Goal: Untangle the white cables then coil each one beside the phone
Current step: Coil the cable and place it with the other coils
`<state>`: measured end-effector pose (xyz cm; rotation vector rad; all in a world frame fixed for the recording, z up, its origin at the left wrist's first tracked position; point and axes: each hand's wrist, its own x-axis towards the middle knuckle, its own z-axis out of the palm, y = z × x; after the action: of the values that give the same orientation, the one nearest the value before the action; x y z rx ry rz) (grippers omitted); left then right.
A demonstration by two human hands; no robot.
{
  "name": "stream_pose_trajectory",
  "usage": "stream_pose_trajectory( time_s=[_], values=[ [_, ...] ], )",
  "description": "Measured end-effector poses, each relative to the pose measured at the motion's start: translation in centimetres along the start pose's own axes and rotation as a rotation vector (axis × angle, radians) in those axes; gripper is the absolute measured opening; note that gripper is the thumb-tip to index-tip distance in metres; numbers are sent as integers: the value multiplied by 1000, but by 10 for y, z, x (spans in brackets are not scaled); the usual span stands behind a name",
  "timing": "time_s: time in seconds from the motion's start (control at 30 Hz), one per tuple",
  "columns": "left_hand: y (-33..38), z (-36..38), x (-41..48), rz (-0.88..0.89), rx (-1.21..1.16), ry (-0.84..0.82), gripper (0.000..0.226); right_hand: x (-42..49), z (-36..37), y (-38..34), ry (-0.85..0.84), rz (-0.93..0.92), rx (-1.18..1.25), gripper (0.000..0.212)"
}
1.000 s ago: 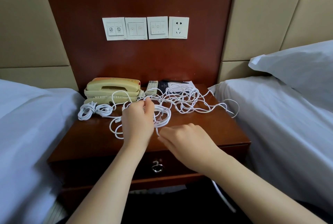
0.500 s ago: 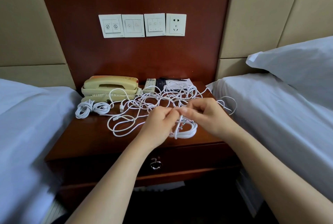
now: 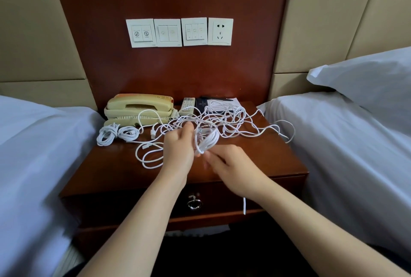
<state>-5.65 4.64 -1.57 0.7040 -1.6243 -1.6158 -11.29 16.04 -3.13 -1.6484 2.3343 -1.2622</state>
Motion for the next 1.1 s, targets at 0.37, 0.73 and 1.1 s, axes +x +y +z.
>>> stream_pose_trajectory(
  time_s=[0.37,0.73,1.1],
  values=[
    [-1,-10,7,476,599,89,54,-6,-11,-26,177,-244,-494,26],
    [-2,0,3,528,543,-432,55,6,-46,7,220,-75,-161,29],
    [6,-1,-8,64,-145,-464,50,15,-26,15,171,-39,150,41]
  ],
)
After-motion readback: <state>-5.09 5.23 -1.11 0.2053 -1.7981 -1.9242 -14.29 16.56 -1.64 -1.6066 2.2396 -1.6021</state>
